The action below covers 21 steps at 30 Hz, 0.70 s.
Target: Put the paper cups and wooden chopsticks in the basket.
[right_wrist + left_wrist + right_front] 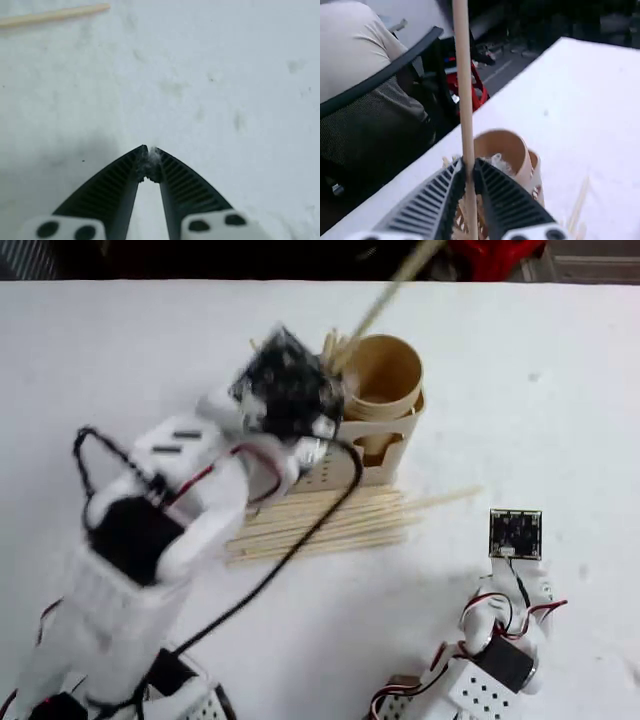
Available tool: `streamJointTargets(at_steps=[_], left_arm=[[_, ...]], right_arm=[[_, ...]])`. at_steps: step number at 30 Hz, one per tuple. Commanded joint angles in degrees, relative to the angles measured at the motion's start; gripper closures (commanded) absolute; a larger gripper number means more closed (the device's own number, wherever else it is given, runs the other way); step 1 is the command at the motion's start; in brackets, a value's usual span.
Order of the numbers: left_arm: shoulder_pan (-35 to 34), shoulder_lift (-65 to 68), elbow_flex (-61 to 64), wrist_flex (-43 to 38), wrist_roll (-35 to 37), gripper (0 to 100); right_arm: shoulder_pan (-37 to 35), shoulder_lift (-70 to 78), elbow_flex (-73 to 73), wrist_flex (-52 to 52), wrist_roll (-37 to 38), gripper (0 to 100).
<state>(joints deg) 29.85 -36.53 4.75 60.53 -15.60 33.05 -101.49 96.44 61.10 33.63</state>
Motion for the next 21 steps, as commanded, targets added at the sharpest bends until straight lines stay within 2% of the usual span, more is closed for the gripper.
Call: streamJointTargets(at_steps=[1,4,8,14,21], left_arm=[[-4.5,4.4,4.7,-22.9,5.9,97],[-7.9,7.1,10.4,-33.5,7.8,97],[-11.3,9.3,16.6,-39.6,12.6,97],[-12.2,9.5,22.1,-39.9,14.7,92],[-12.2,9.5,23.5,-38.1,17.1,91]], right_arm=[[-0.4,0.4,0.4,-1.0,0.4,98.1],[-0.4,0.4,0.4,-1.0,0.4,98.1],[-0.5,0.4,0.4,-1.0,0.4,98.1],[-0.6,0.4,0.4,-1.0,0.4,98.1],[-0.7,0.4,0.4,-1.0,0.4,98.1]])
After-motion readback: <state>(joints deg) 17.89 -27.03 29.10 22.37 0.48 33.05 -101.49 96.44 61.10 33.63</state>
